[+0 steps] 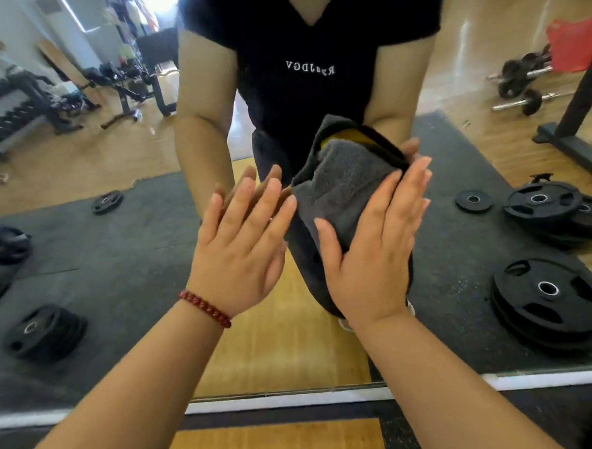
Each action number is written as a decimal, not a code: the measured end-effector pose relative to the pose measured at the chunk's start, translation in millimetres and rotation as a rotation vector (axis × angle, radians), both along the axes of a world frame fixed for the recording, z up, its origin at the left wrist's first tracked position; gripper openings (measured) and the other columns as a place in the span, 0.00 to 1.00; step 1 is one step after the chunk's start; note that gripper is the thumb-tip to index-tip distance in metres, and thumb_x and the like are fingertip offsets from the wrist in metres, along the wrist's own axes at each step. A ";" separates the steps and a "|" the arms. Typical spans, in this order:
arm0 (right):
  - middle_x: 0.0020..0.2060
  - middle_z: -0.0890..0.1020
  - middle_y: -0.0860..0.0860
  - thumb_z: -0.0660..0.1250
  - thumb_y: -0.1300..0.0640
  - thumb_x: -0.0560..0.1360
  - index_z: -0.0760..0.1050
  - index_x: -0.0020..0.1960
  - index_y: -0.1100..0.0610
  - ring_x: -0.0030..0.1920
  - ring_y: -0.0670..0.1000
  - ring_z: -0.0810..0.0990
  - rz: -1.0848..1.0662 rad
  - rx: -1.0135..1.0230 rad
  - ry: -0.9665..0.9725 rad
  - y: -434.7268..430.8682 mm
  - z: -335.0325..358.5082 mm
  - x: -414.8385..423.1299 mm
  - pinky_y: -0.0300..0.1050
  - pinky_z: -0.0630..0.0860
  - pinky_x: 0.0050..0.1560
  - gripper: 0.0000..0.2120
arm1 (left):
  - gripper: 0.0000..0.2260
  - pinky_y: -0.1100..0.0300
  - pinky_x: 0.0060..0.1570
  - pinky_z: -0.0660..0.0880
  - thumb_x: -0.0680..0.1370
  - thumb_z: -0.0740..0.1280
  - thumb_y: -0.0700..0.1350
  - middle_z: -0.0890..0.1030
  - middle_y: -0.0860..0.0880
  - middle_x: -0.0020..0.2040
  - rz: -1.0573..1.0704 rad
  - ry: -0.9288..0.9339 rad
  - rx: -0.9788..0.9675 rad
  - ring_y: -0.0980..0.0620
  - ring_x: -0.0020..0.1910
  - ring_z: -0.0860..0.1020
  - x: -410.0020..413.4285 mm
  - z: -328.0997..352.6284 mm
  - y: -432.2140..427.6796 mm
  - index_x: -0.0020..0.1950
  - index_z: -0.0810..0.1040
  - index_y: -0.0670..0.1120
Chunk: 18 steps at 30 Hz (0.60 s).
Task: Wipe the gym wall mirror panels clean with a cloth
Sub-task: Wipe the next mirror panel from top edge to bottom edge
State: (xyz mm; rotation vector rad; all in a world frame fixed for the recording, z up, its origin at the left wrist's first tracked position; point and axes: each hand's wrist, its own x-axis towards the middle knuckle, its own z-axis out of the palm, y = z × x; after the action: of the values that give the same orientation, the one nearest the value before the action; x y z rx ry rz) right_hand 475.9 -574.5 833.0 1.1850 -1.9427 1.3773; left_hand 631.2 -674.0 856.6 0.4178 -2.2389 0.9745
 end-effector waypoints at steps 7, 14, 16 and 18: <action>0.80 0.38 0.53 0.53 0.60 0.84 0.51 0.79 0.50 0.79 0.56 0.39 0.052 -0.084 0.363 -16.8 -4.3 -8.9 0.63 0.43 0.76 0.26 | 0.30 0.44 0.77 0.42 0.81 0.55 0.53 0.48 0.44 0.81 0.054 0.007 -0.146 0.42 0.80 0.45 -7.5 -6.5 -13.7 0.81 0.53 0.44; 0.79 0.48 0.61 0.59 0.45 0.82 0.59 0.77 0.65 0.79 0.55 0.39 -0.044 -0.056 0.338 -15.8 8.0 8.9 0.57 0.42 0.78 0.32 | 0.27 0.46 0.78 0.43 0.81 0.54 0.54 0.49 0.46 0.81 0.031 0.064 -0.153 0.45 0.80 0.47 -10.5 -7.6 -15.2 0.79 0.59 0.44; 0.76 0.53 0.63 0.59 0.49 0.83 0.53 0.79 0.62 0.80 0.54 0.44 -0.018 -0.093 0.315 -22.2 8.7 13.7 0.54 0.48 0.78 0.32 | 0.28 0.46 0.78 0.43 0.81 0.55 0.53 0.50 0.46 0.81 0.013 0.075 -0.139 0.45 0.80 0.48 -10.2 -8.1 -14.8 0.79 0.58 0.44; 0.77 0.53 0.61 0.57 0.53 0.83 0.46 0.81 0.52 0.80 0.54 0.46 -0.047 -0.108 0.334 -29.0 1.3 9.0 0.53 0.49 0.78 0.32 | 0.30 0.47 0.78 0.43 0.81 0.57 0.52 0.49 0.46 0.81 -0.010 0.076 -0.125 0.45 0.80 0.48 -8.7 -7.8 -14.2 0.80 0.55 0.43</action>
State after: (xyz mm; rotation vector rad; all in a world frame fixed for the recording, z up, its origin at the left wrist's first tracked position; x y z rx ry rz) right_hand 484.9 -603.4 834.2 1.2209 -1.6331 1.1596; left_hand 622.5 -688.1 848.7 0.3812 -2.0973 1.0687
